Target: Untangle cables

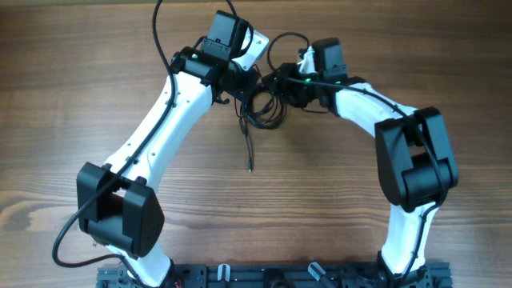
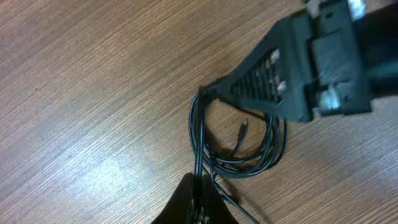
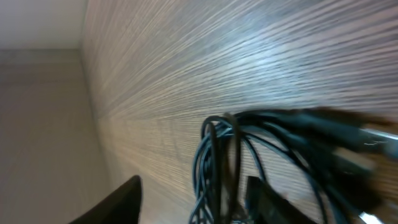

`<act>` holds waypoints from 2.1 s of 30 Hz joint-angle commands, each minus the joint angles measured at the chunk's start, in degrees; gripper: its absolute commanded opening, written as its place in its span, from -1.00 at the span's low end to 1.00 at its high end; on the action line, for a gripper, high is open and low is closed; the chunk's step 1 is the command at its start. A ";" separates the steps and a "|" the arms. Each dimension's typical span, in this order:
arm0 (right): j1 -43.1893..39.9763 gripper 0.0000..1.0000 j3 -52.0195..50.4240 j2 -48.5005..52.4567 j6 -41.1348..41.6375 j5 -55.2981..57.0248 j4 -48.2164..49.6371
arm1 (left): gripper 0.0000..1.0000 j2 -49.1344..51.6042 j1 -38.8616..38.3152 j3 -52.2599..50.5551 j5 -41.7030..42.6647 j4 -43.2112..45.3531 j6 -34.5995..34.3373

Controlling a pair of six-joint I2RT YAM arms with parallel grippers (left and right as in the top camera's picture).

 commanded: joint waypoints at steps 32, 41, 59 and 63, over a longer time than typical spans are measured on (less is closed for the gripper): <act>-1.46 -0.68 -0.20 0.57 1.81 1.36 1.99 | -0.92 -1.66 -0.17 -0.15 0.72 -0.22 0.74; -3.10 -0.53 -0.20 0.57 1.79 0.92 1.51 | -0.92 -1.66 -0.17 -0.15 0.72 -0.22 0.74; -3.45 -0.62 -0.20 0.52 1.16 -4.37 -0.52 | -0.92 -1.66 -0.17 -0.15 0.72 -0.20 0.90; -3.45 -0.63 -0.17 0.52 1.20 -5.38 -0.48 | -0.92 -1.66 -0.17 -0.15 0.70 -0.20 0.92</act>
